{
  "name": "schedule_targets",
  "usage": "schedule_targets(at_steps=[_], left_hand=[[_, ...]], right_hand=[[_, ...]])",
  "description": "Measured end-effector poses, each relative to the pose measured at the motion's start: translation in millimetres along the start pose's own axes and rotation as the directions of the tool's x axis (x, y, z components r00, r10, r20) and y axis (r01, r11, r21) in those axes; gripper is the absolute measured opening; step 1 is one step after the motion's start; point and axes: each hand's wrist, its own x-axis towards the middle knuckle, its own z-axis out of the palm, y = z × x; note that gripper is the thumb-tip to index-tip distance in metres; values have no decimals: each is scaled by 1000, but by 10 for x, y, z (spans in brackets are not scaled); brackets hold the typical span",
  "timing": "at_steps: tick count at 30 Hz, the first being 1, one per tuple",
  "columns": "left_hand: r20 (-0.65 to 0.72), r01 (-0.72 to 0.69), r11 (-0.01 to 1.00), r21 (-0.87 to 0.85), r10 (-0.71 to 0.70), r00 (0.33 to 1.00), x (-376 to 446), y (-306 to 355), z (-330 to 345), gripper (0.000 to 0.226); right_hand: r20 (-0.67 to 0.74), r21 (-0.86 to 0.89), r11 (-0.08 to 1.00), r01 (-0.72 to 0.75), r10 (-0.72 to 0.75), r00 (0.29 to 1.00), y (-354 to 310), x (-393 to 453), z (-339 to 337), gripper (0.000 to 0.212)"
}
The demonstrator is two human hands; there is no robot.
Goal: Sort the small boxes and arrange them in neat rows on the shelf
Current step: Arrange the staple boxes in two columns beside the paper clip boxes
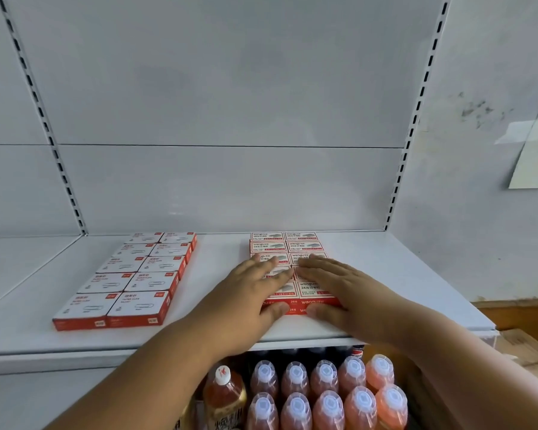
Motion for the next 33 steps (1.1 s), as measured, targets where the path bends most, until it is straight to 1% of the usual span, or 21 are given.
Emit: schedule_targets(at_steps=[8, 11, 13, 14, 16, 17, 18, 20, 22, 27, 33], left_hand=[[-10, 15, 999, -42, -15, 1000, 45, -12, 9, 60], [-27, 13, 995, -95, -15, 1000, 24, -24, 14, 64], [-74, 32, 990, -141, -42, 996, -28, -17, -1, 71], [-122, 48, 989, -141, -65, 990, -65, -12, -14, 74], [-242, 88, 993, -78, -104, 965, -149, -15, -30, 73], [-284, 110, 993, -38, -117, 952, -185, -21, -35, 71], [-303, 126, 992, -8, -122, 945, -219, -19, -42, 69], [-305, 129, 991, 27, -115, 945, -257, -10, -39, 63], [-306, 113, 993, 19, -102, 946, -261, 7, -30, 56], [-287, 91, 994, -67, -106, 952, -230, 32, -22, 40], [-291, 80, 993, -89, -103, 951, -235, 12, -5, 38]], right_hand=[[-9, 94, 994, -50, 51, 999, -24, 21, -18, 64], [-26, 131, 989, -70, 74, 997, -49, 5, -29, 67], [-89, 173, 982, -72, 89, 992, -64, -38, -34, 72], [-146, 186, 979, -81, 109, 983, -61, -69, -39, 74], [-267, 154, 980, -128, 166, 949, -24, -145, -55, 73], [-306, 130, 979, -156, 189, 933, -7, -182, -72, 69], [-312, 110, 977, -183, 209, 927, 9, -210, -83, 65], [-245, 78, 973, -217, 230, 942, 5, -246, -89, 56], [-186, 92, 969, -231, 245, 952, -6, -259, -68, 49], [-149, 176, 955, -240, 267, 952, -17, -251, -56, 37], [-156, 221, 938, -265, 303, 940, -36, -220, -38, 32]])
